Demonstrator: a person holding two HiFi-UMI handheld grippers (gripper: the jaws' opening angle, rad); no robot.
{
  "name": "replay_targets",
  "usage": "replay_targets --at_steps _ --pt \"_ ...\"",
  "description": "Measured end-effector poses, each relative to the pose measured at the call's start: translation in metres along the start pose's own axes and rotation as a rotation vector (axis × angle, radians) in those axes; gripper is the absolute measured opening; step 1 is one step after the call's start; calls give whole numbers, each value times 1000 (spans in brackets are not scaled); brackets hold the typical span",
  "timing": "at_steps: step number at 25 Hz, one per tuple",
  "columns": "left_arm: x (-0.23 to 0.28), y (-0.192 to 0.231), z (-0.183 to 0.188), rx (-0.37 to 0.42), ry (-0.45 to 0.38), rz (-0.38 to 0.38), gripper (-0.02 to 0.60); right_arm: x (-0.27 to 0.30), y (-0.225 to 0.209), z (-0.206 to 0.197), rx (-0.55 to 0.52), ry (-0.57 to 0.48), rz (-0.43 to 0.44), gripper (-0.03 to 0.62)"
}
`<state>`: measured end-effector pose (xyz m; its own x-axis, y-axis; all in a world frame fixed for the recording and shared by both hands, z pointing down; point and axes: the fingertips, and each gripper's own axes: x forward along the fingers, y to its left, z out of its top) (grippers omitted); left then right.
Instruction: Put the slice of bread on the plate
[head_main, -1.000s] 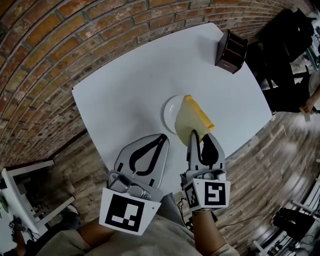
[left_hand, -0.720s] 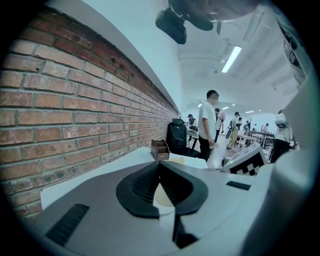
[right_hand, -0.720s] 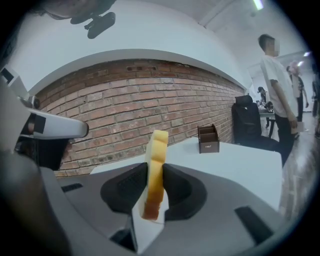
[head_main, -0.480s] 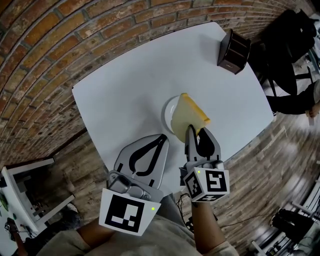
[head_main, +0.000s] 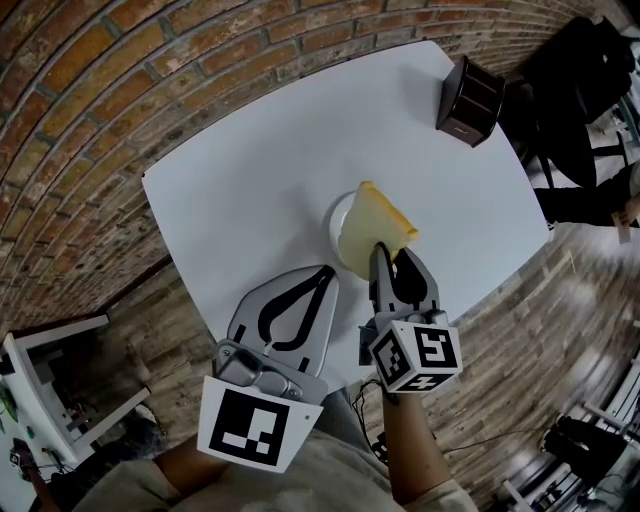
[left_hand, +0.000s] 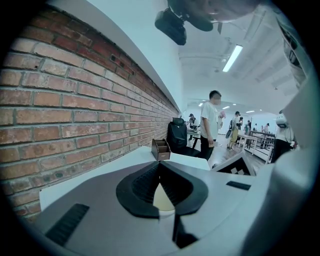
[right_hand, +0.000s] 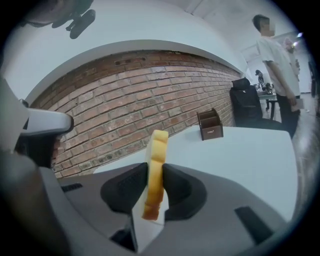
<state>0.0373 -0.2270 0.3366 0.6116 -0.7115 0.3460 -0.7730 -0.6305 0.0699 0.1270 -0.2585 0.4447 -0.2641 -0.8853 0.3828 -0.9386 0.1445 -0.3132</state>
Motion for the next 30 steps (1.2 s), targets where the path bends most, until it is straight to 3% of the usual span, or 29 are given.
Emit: replay_targets --at_steps 20,30 --pt "2 5 -5 -1 13 2 9 16 -17 -17 179 45 15 103" --pt "3 11 -4 -8 16 7 9 31 -29 -24 289 119 23 118"
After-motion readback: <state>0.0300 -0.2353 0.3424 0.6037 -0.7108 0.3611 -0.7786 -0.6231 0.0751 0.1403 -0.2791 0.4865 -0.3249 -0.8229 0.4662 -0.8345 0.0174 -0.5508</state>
